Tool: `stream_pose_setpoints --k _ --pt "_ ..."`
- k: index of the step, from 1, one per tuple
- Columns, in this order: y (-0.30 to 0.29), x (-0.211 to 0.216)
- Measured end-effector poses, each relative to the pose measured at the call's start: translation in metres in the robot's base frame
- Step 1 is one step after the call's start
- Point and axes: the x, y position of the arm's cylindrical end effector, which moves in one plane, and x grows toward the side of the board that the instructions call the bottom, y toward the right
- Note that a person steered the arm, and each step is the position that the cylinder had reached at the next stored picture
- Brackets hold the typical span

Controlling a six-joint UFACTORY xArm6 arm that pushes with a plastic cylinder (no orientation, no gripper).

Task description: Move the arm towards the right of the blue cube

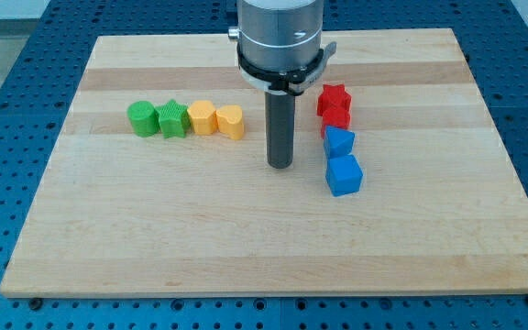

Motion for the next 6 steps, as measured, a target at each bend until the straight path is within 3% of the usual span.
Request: stream_pose_setpoints --k 1,2,4,6 --pt "0.0 0.001" --pt "0.01 0.081" --pt "0.014 0.11" --pt "0.179 0.11"
